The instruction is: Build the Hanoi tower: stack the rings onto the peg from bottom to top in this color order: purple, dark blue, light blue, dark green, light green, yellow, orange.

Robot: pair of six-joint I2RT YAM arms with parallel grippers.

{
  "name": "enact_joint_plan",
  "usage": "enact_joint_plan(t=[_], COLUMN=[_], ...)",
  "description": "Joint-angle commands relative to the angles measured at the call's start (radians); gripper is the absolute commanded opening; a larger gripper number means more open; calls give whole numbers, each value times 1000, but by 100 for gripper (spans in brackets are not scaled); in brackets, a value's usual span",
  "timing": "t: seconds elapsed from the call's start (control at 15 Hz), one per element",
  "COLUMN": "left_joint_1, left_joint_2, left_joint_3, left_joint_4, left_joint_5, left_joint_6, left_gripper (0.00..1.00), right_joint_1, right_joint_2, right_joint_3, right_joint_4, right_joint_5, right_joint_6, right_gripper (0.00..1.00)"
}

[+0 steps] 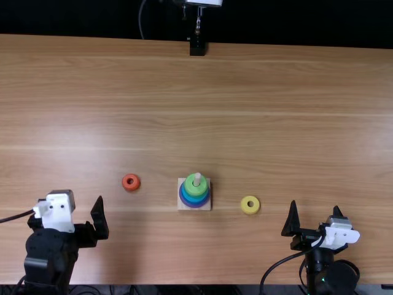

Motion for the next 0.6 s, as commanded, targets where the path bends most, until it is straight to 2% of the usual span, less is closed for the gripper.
enact_joint_plan(t=[0.0, 0.2, 0.33, 0.47, 0.53], left_joint_1=[26, 35, 34, 50, 63], left_joint_2=[-65, -256, -338, -345, -354], left_joint_3=[-50, -230, -345, -402, -414], left_joint_4=[9, 77, 232, 281, 283], left_joint_5=[6, 10, 10, 15, 26], left_joint_6=[27, 117, 117, 119, 119], left_gripper=[100, 100, 100, 100, 100], right_joint_1=[-1, -1, -1, -1, -1], right_joint_2=[-7, -7, -7, -7, -7], right_joint_3=[-50, -50, -50, -50, -50], right_joint_4=[-61, -61, -61, -61, -61], right_joint_5=[14, 14, 14, 14, 14], right_joint_6=[4, 4, 4, 4, 4], right_gripper=[100, 100, 100, 100, 100])
